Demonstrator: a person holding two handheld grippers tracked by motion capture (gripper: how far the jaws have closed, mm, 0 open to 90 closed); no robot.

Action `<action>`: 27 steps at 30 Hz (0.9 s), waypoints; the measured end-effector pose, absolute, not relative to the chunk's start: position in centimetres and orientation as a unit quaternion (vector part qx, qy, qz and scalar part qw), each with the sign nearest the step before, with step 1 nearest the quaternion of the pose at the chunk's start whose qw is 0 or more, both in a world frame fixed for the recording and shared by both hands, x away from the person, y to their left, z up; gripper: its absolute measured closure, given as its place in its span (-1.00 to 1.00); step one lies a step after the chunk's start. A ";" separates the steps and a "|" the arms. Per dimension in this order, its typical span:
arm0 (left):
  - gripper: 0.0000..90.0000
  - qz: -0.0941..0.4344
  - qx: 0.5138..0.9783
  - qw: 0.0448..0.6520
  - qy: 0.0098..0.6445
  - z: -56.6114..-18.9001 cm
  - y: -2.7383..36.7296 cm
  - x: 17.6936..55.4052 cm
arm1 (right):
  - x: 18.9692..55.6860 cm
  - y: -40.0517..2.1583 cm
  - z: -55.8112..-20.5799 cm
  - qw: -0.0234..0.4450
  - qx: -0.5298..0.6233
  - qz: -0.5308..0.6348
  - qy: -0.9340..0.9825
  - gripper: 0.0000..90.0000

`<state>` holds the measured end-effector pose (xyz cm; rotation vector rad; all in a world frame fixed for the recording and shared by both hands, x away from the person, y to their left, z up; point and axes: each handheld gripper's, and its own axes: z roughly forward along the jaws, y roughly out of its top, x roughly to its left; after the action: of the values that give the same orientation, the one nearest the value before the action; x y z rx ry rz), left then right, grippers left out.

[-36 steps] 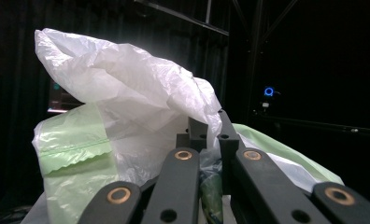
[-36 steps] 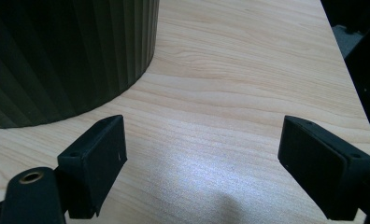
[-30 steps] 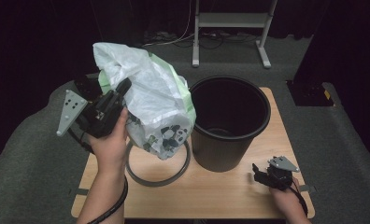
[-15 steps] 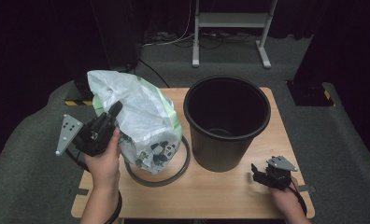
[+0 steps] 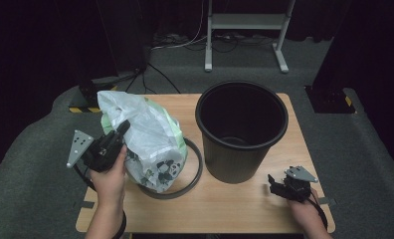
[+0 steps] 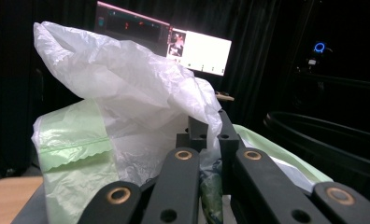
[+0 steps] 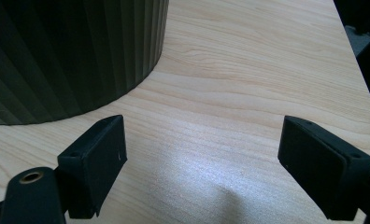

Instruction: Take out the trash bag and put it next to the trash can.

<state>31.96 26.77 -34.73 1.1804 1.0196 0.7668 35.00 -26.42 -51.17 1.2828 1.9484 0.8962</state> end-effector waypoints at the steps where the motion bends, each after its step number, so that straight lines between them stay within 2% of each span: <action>1: 0.99 0.334 0.518 0.645 0.451 -35.0 26.8 31.9 | 35.0 -26.5 -51.1 0.316 0.487 0.341 0.740 -0.66; 16: 0.99 0.325 0.532 0.626 0.469 -37.3 26.4 32.1 | 35.3 -26.6 -51.2 0.308 0.481 0.333 0.750 -0.66; 21: 0.99 0.309 0.513 0.637 0.485 -37.3 25.3 32.7 | 35.5 -26.7 -51.4 0.304 0.483 0.329 0.753 -0.66; 27: 0.99 0.302 0.505 0.624 0.514 -37.0 24.0 34.7 | 35.5 -26.8 -51.2 0.299 0.480 0.336 0.753 -0.66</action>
<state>34.70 24.04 -37.04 1.1600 1.1795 0.6931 35.47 -26.78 -51.17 1.2749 1.9988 0.8933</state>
